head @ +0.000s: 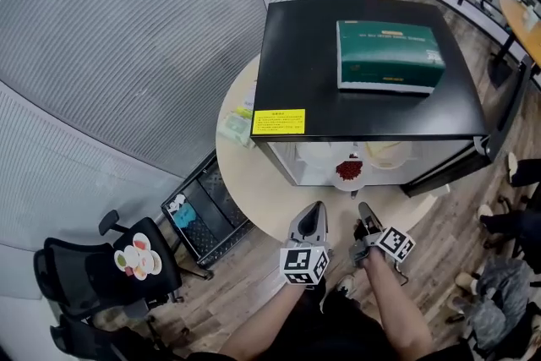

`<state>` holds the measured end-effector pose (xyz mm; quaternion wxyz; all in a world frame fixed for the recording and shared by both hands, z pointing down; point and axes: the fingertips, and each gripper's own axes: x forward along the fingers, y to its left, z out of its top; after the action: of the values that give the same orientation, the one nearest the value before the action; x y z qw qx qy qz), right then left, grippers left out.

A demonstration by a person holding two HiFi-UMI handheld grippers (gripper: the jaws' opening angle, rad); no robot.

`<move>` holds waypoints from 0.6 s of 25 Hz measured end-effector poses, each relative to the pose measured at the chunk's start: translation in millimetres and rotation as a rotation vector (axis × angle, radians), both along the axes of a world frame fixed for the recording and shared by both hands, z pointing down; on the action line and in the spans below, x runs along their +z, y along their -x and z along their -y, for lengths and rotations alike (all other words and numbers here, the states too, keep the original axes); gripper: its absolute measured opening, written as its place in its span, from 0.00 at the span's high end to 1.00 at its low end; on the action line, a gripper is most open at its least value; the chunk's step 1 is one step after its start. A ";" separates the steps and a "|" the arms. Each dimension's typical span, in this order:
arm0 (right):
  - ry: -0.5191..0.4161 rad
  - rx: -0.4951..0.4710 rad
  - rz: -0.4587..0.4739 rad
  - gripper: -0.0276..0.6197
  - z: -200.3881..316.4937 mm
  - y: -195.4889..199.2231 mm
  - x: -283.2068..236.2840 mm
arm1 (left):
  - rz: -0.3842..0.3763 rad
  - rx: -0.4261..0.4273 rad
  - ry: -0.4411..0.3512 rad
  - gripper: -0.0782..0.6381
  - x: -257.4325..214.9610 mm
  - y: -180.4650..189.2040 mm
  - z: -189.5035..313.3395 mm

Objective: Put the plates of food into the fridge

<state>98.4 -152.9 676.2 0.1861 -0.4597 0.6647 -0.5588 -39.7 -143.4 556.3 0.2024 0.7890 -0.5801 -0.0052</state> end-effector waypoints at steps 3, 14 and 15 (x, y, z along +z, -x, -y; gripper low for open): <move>-0.102 -0.010 -0.173 0.89 -9.7 -16.2 -39.8 | -0.004 0.001 -0.012 0.89 -13.1 -4.6 -11.5; -0.652 -0.045 -0.835 0.93 -75.2 -22.5 -229.0 | 0.005 0.025 -0.105 0.88 -84.1 -16.9 -63.1; -0.676 -0.037 -0.848 0.93 -83.4 -22.5 -235.3 | 0.013 0.026 -0.120 0.89 -90.9 -17.7 -69.5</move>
<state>120.8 -69.5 440.9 0.0292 -0.5474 0.8322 -0.0828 -22.0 -73.9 465.5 0.1510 0.8073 -0.5696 -0.0321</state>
